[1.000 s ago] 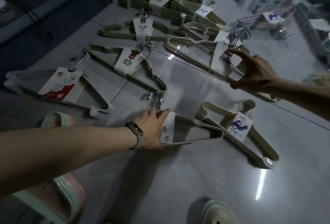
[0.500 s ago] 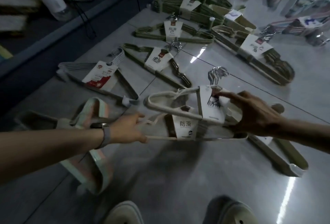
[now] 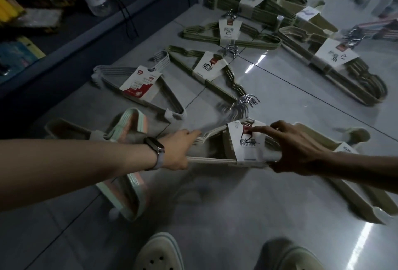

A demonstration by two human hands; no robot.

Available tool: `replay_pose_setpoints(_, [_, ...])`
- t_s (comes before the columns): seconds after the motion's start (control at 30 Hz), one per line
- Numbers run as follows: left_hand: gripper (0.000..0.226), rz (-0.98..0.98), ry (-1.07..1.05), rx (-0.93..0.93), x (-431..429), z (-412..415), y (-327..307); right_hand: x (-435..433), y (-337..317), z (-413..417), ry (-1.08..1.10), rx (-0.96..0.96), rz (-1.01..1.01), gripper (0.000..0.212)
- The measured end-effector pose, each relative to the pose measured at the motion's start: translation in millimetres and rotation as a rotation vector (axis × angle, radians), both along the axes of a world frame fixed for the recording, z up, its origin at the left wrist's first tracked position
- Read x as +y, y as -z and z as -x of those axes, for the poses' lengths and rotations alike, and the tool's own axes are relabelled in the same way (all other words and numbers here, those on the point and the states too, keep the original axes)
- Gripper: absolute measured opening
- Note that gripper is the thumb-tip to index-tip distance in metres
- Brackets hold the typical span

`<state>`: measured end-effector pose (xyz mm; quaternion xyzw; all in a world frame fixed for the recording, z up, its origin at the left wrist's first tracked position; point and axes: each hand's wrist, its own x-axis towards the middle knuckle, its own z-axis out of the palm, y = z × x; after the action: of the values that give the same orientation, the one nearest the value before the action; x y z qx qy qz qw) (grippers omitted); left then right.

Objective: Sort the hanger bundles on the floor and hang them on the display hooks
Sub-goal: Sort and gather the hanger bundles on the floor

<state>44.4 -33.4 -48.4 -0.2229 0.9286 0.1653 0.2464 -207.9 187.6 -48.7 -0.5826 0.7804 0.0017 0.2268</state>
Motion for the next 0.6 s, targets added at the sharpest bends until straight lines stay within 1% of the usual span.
replay_pose_setpoints(0.1, [0.073,0.056,0.047,-0.037,2.9,5.6,6.1,-0.1,7.8,-3.9,-0.011,-0.006,-0.013,0.125])
replay_pose_setpoints(0.17, [0.060,0.080,0.053,-0.069,5.4,9.3,9.5,-0.5,10.2,-4.8,-0.040,0.054,-0.044,0.132])
replay_pose_setpoints(0.2, [0.058,0.086,0.058,-0.074,5.9,10.9,10.7,-0.5,11.5,-4.3,-0.066,0.094,-0.064,0.135])
replay_pose_setpoints(0.3, [0.056,0.081,0.061,-0.060,2.2,14.0,10.6,-0.5,14.2,-1.3,-0.138,0.151,-0.118,0.144])
replay_pose_setpoints(0.4, [0.054,0.064,0.052,-0.045,-4.4,14.1,9.1,1.0,14.0,0.6,-0.112,0.131,-0.108,0.140])
replay_pose_setpoints(0.5, [0.055,0.100,0.083,-0.037,-3.0,12.8,12.4,4.0,14.6,-3.6,-0.096,0.138,-0.095,0.135])
replay_pose_setpoints(0.6, [0.058,0.122,0.094,-0.058,-2.2,14.4,16.1,2.6,15.3,-10.0,-0.074,0.120,-0.113,0.136])
